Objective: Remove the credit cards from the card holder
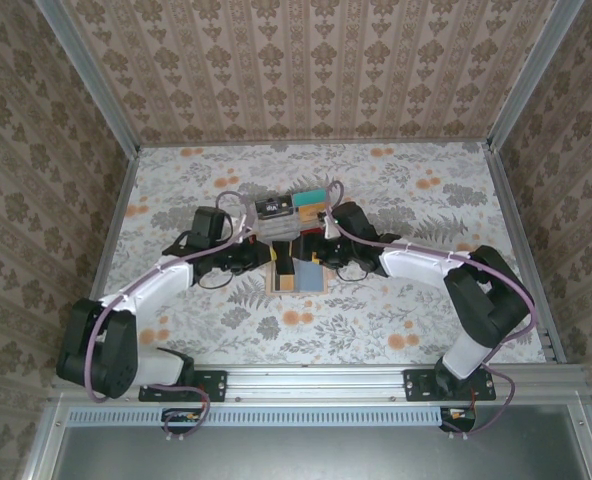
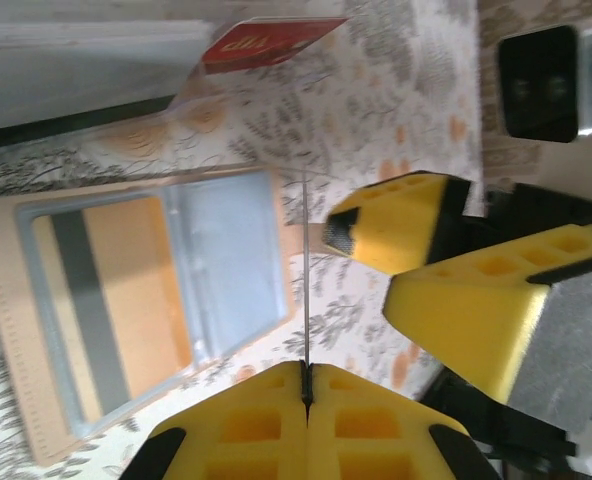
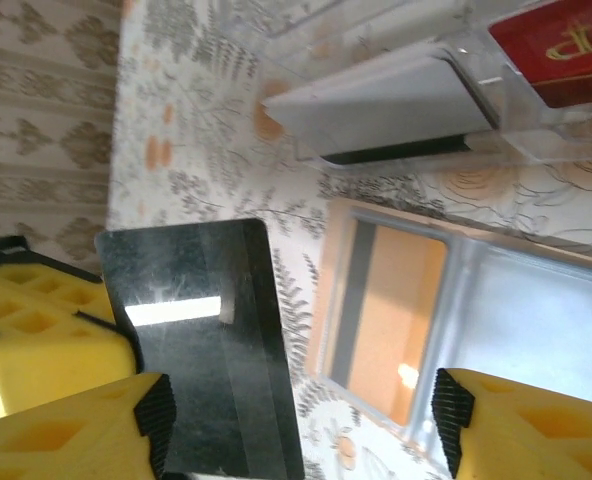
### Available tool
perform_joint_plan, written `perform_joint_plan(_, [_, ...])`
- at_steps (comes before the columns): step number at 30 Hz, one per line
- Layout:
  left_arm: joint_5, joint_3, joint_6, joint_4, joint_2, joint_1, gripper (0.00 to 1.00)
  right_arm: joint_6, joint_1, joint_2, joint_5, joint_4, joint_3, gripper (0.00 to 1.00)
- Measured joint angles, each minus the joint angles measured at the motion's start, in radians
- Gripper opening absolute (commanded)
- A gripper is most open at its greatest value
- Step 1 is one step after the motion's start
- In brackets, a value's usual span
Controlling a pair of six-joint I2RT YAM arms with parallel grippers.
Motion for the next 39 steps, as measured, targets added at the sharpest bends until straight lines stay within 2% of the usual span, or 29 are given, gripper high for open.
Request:
perform_joint_plan(6, [0.093, -0.053, -0.107, 0.139, -0.012, 0.035, 0.0, 0.074, -0.03, 0.005, -0.11, 0.15, -0.003, 0.72])
perform_joint_plan(14, [0.166, -0.09, -0.222, 0.289, -0.012, 0.058, 0.0, 0.177, -0.034, 0.063, -0.183, 0.293, -0.016, 0.64])
perform_joint_plan(16, [0.176, -0.09, -0.235, 0.308, -0.012, 0.061, 0.0, 0.195, -0.034, 0.065, -0.19, 0.308, -0.019, 0.59])
perform_joint_plan(19, [0.187, -0.09, -0.251, 0.327, -0.011, 0.065, 0.0, 0.224, -0.037, 0.065, -0.209, 0.349, -0.02, 0.47])
perform_joint_plan(21, [0.192, -0.09, -0.26, 0.34, -0.011, 0.066, 0.0, 0.246, -0.039, 0.065, -0.219, 0.383, -0.022, 0.35])
perform_joint_plan(24, [0.194, -0.099, -0.281, 0.37, -0.011, 0.069, 0.0, 0.286, -0.041, 0.066, -0.229, 0.443, -0.036, 0.21])
perform_joint_plan(27, [0.191, -0.13, -0.327, 0.433, -0.011, 0.071, 0.0, 0.328, -0.045, 0.066, -0.232, 0.496, -0.055, 0.13])
perform_joint_plan(29, [0.18, -0.156, -0.367, 0.476, -0.011, 0.071, 0.07, 0.352, -0.045, 0.066, -0.231, 0.523, -0.063, 0.1])
perform_joint_plan(34, [0.14, -0.192, -0.472, 0.579, -0.011, 0.065, 0.35, 0.394, -0.045, 0.062, -0.207, 0.554, -0.076, 0.09])
perform_joint_plan(36, [0.111, -0.196, -0.515, 0.622, -0.011, 0.055, 0.41, 0.408, -0.045, 0.052, -0.19, 0.559, -0.08, 0.09])
perform_joint_plan(39, [0.076, -0.198, -0.573, 0.691, -0.007, 0.023, 0.43, 0.424, -0.045, 0.035, -0.167, 0.563, -0.081, 0.1])
